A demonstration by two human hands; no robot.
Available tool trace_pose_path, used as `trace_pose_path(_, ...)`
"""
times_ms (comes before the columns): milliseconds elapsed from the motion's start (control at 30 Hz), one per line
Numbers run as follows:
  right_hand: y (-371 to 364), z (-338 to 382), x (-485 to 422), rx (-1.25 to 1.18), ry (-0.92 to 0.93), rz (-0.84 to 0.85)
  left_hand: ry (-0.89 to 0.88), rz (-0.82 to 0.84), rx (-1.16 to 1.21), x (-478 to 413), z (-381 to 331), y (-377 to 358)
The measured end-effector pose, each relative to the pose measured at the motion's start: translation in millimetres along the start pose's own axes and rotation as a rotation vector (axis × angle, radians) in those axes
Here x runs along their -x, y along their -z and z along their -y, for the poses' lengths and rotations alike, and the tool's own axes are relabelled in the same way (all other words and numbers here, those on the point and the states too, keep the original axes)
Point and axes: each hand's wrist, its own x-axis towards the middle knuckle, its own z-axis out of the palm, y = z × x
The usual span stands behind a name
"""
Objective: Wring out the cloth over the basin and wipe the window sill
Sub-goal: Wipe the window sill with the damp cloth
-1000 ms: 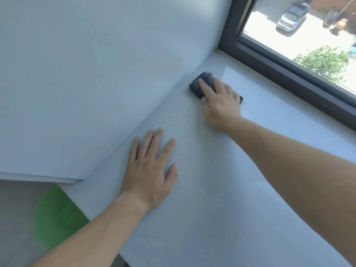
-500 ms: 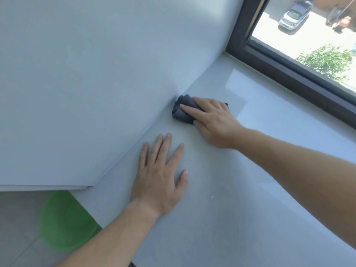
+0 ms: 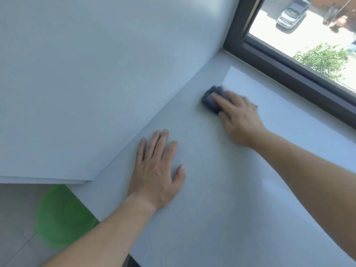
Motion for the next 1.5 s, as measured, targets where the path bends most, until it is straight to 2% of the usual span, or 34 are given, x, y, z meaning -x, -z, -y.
trace_pose_path(67,0.9,-3.2,-6.9,-0.071,-0.285,-0.058,0.003,-0.006,0.004,0.6,0.5,-1.0)
trace_pose_path(100,-2.2,6.8,-2.9,-0.069,-0.346,-0.061,0.001,-0.015,0.009,1.1,0.4,-0.8)
trace_pose_path(133,-7.0,21.3,7.0,-0.043,-0.324,-0.06,-0.004,-0.026,0.019,1.7,0.0,-0.2)
trace_pose_path(200,-12.9,48.7,35.3,-0.025,-0.081,-0.017,-0.006,-0.054,0.053,2.7,-0.6,0.1)
trace_pose_path(267,-8.8,48.5,54.1,-0.025,0.126,0.103,-0.004,-0.074,0.077,2.1,-0.6,-0.2)
trace_pose_path(300,-5.2,38.4,52.9,-0.004,0.163,0.131,-0.004,-0.081,0.082,2.5,-0.6,-0.3)
trace_pose_path(333,-2.8,26.8,48.6,0.014,0.129,0.115,-0.005,-0.087,0.087,2.7,-0.8,-0.6)
trace_pose_path(400,0.9,11.8,36.1,-0.025,-0.132,0.014,-0.01,-0.11,0.095,2.1,-0.6,-1.5)
trace_pose_path(467,-4.4,30.3,37.2,-0.104,-0.393,-0.045,-0.018,-0.157,0.166,3.7,0.0,-0.4)
trace_pose_path(500,-9.5,48.3,44.3,-0.091,-0.414,-0.044,-0.03,-0.195,0.242,5.0,1.2,0.8)
trace_pose_path(533,-15.2,66.7,56.9,-0.065,-0.351,-0.039,-0.047,-0.239,0.326,7.5,2.7,2.6)
trace_pose_path(600,-19.4,89.2,86.5,-0.038,-0.096,0.006,-0.057,-0.31,0.419,15.1,6.7,7.2)
trace_pose_path(667,-13.6,81.8,101.1,0.004,0.102,0.106,-0.008,-0.297,0.382,29.8,10.9,12.2)
trace_pose_path(700,-9.3,70.8,97.1,0.035,0.127,0.113,0.024,-0.265,0.342,39.0,12.2,14.0)
trace_pose_path(733,-6.8,61.0,89.6,0.045,0.058,0.094,0.053,-0.218,0.301,48.4,13.0,15.2)
trace_pose_path(833,-8.8,60.2,71.1,-0.035,-0.365,-0.009,0.104,-0.082,0.2,73.6,12.8,15.4)
trace_pose_path(867,-12.0,74.5,72.1,-0.041,-0.417,-0.025,0.115,-0.064,0.187,79.5,12.5,15.0)
trace_pose_path(933,-21.5,106.8,87.2,-0.018,-0.283,-0.034,0.132,-0.04,0.177,88.2,10.7,12.9)
trace_pose_path(1000,-28.1,124.0,110.3,-0.023,0.007,0.038,0.14,-0.025,0.154,92.4,8.5,10.1)
trace_pose_path(1067,-25.8,117.5,113.6,-0.024,0.231,0.121,0.147,-0.015,0.114,92.3,7.6,8.2)
trace_pose_path(1100,-24.2,108.1,104.7,-0.005,0.277,0.127,0.15,-0.011,0.094,91.8,7.0,8.1)
trace_pose_path(1133,-22.8,100.6,91.1,0.016,0.245,0.106,0.151,-0.01,0.079,90.7,6.7,7.7)
trace_pose_path(1267,-25.1,100.4,16.2,-0.058,-0.227,-0.024,0.157,-0.001,0.051,91.1,5.2,8.4)
trace_pose_path(1300,-27.8,111.4,7.6,-0.067,-0.268,-0.035,0.16,-0.005,0.052,90.8,4.8,8.5)
trace_pose_path(1367,-33.1,135.9,11.0,-0.052,-0.155,-0.013,0.171,-0.01,0.052,90.9,3.1,9.0)
trace_pose_path(1500,-30.1,126.6,39.1,-0.002,0.343,0.118,0.187,-0.048,0.057,90.1,1.9,9.9)
